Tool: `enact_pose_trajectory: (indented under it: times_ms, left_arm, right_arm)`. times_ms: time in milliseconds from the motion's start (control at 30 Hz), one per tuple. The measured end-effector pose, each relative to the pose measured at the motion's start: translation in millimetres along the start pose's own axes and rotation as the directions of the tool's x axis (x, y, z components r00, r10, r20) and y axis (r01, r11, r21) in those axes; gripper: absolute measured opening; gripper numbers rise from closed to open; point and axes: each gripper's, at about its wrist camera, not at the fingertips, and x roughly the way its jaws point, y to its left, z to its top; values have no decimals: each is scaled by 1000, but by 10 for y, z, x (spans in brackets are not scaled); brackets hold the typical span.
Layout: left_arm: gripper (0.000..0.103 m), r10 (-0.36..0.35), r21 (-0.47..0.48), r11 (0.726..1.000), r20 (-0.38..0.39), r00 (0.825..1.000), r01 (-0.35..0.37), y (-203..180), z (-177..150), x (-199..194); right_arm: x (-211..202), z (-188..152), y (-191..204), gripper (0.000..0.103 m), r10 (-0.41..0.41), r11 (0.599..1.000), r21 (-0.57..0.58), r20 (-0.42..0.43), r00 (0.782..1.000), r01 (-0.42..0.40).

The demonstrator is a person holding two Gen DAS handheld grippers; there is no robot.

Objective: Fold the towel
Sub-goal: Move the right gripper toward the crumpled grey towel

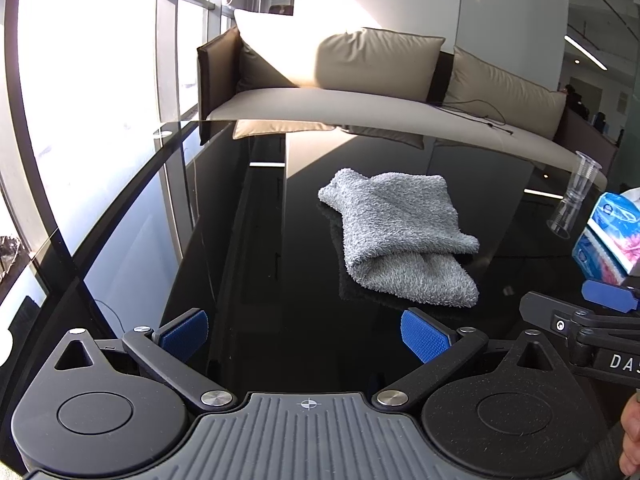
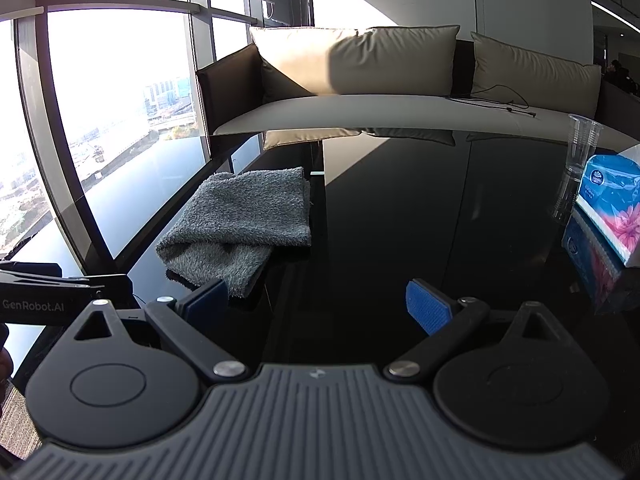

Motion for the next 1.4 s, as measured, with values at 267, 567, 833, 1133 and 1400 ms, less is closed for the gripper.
enact_pose_trajectory:
  times_ms: [267, 567, 833, 1133, 1400]
  left_arm:
    - [102, -2, 7, 1000, 1, 1000, 2, -18, -27, 15]
    - [102, 0, 10, 1000, -1, 1000, 0, -43, -12, 44]
    - [102, -16, -8, 1000, -6, 1000, 16, -1, 12, 40]
    - [102, -55, -28, 998, -16, 998, 55, 76, 98, 84]
    - [102, -45, -40, 998, -62, 997, 43, 109, 155, 175]
  right_arm:
    - [-1, 15, -2, 98, 1, 1000, 1, -2, 1000, -1]
    - [18, 16, -8, 98, 0, 1000, 3, -7, 1000, 0]
    - [46, 13, 2, 98, -6, 1000, -7, -13, 1000, 6]
    - [188, 142, -15, 98, 53, 998, -15, -16, 998, -53]
    - [434, 344, -2, 98, 100, 994, -47, -3, 995, -100]
